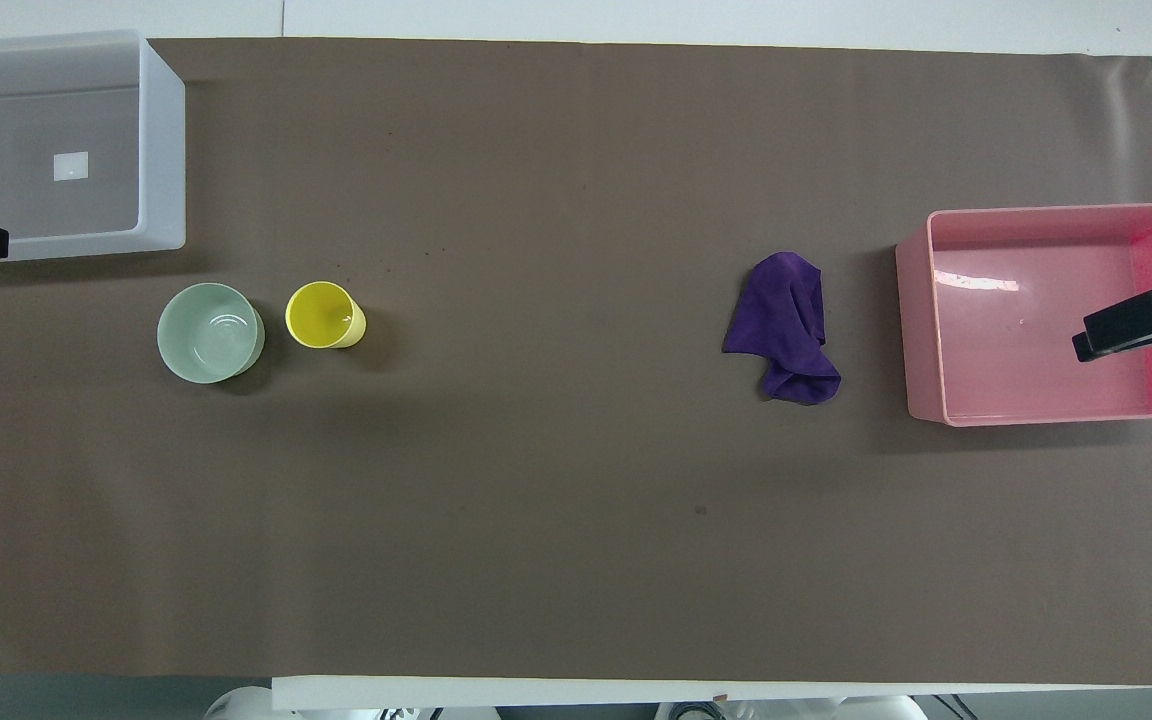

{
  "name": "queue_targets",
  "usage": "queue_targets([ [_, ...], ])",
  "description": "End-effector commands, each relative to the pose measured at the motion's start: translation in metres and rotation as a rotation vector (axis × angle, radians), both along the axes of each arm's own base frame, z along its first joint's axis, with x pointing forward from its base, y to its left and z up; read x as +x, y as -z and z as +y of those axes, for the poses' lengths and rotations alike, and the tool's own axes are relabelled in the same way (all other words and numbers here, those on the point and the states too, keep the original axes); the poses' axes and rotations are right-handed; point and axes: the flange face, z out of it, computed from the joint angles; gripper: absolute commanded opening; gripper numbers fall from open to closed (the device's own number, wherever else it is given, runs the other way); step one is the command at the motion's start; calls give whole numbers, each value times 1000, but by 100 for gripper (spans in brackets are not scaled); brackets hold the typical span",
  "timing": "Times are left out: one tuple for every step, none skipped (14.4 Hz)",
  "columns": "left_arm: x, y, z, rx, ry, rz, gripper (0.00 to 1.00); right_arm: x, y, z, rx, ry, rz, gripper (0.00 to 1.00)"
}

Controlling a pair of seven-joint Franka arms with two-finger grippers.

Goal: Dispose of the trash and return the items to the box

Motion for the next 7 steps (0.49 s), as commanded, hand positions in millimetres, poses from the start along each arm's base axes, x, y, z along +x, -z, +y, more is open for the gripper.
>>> queue_targets([
  [-1, -5, 0, -21, 19, 12, 100, -3, 0, 10, 24, -39, 6, 100],
  [0, -3, 0, -21, 18, 12, 100, -4, 0, 9, 23, -36, 6, 100],
  [0, -1, 0, -21, 15, 15, 100, -4, -1, 10, 24, -39, 5, 100],
  [-4, 10, -1, -21, 10, 33, 100, -4, -1, 10, 23, -37, 5, 100],
  [-14, 23, -3, -19, 10, 32, 100, -4, -1, 11, 23, -37, 2, 100],
  [-28, 56, -3, -17, 4, 4, 100, -4, 1, 11, 23, -36, 2, 100],
  [-43, 82, -6, -18, -10, -51, 100, -3, 1, 13, 22, -40, -4, 100],
])
